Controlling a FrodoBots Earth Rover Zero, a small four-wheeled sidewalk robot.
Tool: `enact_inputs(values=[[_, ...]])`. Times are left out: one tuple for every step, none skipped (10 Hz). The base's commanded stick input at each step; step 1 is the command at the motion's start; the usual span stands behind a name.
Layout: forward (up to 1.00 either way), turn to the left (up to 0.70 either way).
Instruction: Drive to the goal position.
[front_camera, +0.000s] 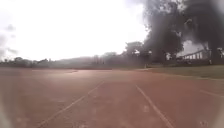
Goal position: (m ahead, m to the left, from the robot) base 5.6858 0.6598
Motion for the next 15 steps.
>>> enact_inputs(values=[[0.7, 0.0], [0.7, 0.0], [0.7, 0.0], [0.7, 0.0], [0.7, 0.0], [0.7, 0.0], [0.7, 0.0], [0.7, 0.0], [0.7, 0.0], [0.7, 0.0], [0.7, 0.0], [0.7, 0.0], [0.7, 0.0], [0.7, 0.0], [0.7, 0.0]])
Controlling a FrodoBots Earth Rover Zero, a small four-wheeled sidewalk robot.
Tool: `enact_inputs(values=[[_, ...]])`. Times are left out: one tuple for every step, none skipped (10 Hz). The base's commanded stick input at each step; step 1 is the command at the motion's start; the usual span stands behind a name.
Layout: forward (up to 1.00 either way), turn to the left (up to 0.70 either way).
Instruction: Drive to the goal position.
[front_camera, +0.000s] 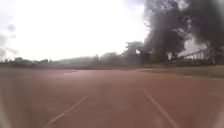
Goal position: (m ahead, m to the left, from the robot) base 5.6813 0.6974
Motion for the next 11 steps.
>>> enact_inputs(values=[[0.7, 0.0], [0.7, 0.0], [0.7, 0.0], [0.7, 0.0], [0.7, 0.0], [0.7, 0.0], [0.7, 0.0], [0.7, 0.0], [0.7, 0.0], [0.7, 0.0], [0.7, 0.0]])
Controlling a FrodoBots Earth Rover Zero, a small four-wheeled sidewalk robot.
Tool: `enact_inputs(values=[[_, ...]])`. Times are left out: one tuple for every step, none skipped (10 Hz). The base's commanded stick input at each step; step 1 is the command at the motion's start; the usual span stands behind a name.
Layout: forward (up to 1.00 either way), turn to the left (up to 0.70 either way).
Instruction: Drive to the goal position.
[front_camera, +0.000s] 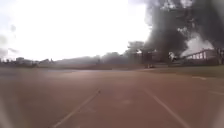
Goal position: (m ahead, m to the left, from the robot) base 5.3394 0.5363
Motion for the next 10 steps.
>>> enact_inputs(values=[[0.7, 0.0], [0.7, 0.0], [0.7, 0.0], [0.7, 0.0], [0.7, 0.0], [0.7, 0.0], [0.7, 0.0], [0.7, 0.0], [0.7, 0.0], [0.7, 0.0]])
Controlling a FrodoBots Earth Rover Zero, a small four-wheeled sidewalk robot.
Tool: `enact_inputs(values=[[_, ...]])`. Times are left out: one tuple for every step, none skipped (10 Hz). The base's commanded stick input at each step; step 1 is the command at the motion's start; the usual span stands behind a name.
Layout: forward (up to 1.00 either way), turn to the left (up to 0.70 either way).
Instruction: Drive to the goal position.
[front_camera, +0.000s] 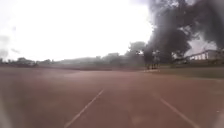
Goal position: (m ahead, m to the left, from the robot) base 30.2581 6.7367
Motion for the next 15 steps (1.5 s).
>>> enact_inputs(values=[[0.7, 0.0], [0.7, 0.0], [0.7, 0.0], [0.7, 0.0], [0.7, 0.0], [0.7, 0.0], [0.7, 0.0], [0.7, 0.0], [0.7, 0.0], [0.7, 0.0], [0.7, 0.0], [0.7, 0.0], [0.7, 0.0], [0.7, 0.0], [0.7, 0.0]])
